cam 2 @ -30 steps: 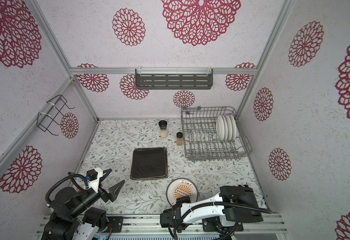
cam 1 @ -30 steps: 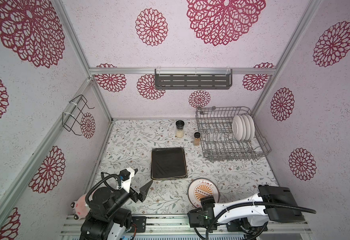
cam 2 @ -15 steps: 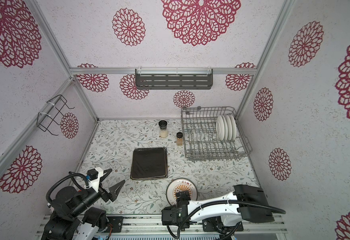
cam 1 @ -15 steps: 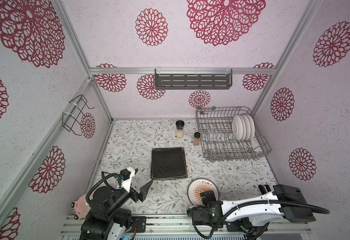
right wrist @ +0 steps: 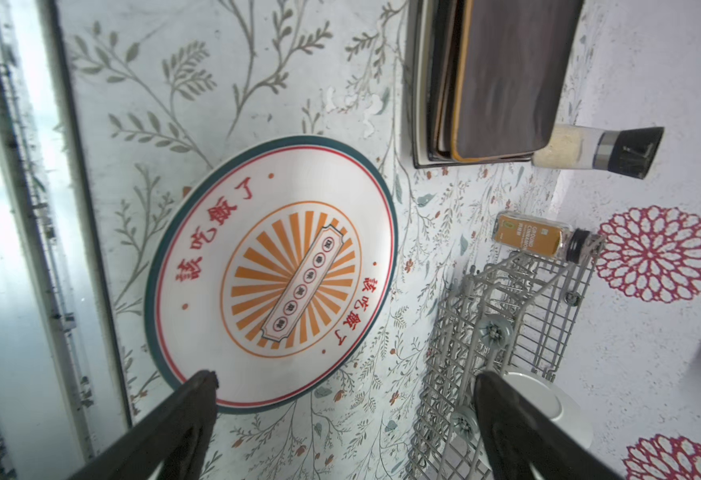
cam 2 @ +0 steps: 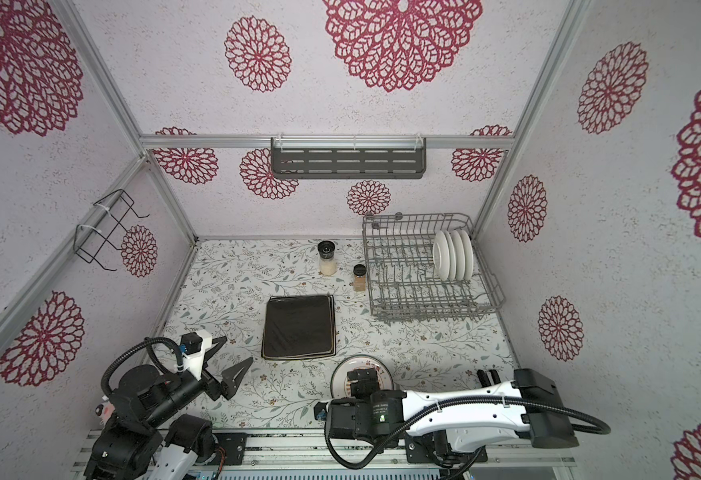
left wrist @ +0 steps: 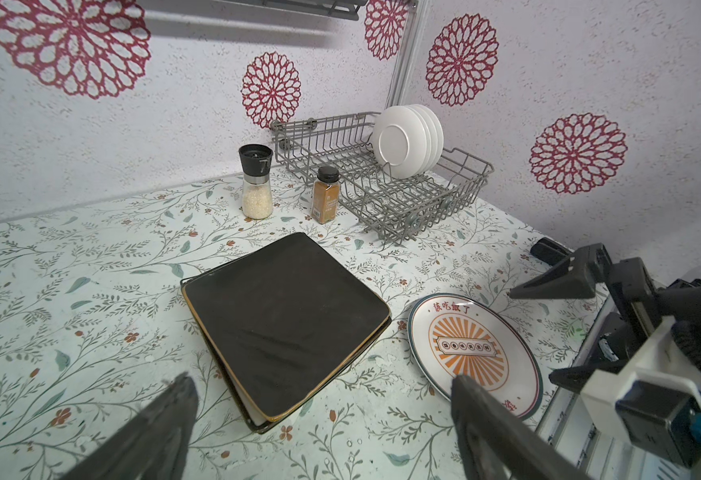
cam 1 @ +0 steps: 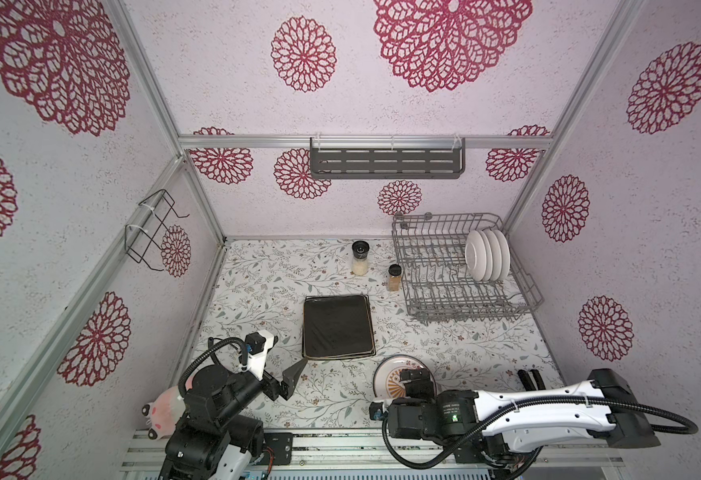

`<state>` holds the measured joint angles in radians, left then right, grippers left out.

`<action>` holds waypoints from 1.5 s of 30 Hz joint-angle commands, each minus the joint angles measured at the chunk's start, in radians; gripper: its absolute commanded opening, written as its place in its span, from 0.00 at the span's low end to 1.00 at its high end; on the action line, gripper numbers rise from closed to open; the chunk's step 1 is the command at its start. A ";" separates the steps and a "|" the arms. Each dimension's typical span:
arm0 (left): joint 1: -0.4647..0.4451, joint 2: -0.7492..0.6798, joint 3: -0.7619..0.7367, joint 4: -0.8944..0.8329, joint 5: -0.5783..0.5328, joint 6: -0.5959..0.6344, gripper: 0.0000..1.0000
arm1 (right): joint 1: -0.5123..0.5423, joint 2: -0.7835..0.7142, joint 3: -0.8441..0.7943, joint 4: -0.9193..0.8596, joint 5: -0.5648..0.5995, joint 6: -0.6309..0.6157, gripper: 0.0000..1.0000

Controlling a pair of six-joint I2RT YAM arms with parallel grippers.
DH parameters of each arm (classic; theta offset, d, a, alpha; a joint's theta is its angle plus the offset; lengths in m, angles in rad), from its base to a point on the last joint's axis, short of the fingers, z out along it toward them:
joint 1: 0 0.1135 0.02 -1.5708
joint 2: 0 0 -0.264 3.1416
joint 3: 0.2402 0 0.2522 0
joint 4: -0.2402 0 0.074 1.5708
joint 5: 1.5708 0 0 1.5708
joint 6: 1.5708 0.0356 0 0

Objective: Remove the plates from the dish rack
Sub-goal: 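Release the plate flat and move the right gripper back toward the rack, then lower the right gripper onto the nearest printed white plate rim in the rack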

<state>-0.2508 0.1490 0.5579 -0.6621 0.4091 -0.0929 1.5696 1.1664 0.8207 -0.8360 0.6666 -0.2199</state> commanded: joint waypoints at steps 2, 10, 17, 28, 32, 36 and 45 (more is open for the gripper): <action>-0.007 0.008 -0.007 0.025 -0.005 0.023 0.97 | -0.091 -0.116 0.055 0.058 0.205 -0.005 0.99; -0.007 0.009 -0.016 0.052 -0.101 -0.025 0.97 | -0.650 -0.457 0.096 0.478 0.100 0.126 0.99; -0.007 0.009 -0.021 0.059 -0.092 -0.028 0.97 | -1.085 -0.415 0.226 0.518 -0.122 0.208 0.83; -0.007 -0.013 -0.023 0.056 -0.087 -0.021 0.97 | -1.945 -0.042 0.261 0.716 -1.063 0.531 0.78; -0.007 0.005 -0.025 0.059 -0.082 -0.024 0.97 | -1.989 0.100 0.289 0.774 -1.088 0.525 0.77; -0.007 0.025 -0.026 0.061 -0.063 -0.021 0.97 | -2.003 0.231 0.336 0.822 -1.125 0.508 0.74; -0.007 0.052 -0.016 0.058 -0.047 -0.013 0.97 | -2.019 0.485 0.481 0.869 -1.201 0.486 0.66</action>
<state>-0.2508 0.1944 0.5404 -0.6228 0.3492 -0.1246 -0.4454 1.6211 1.2446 -0.0196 -0.4778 0.2806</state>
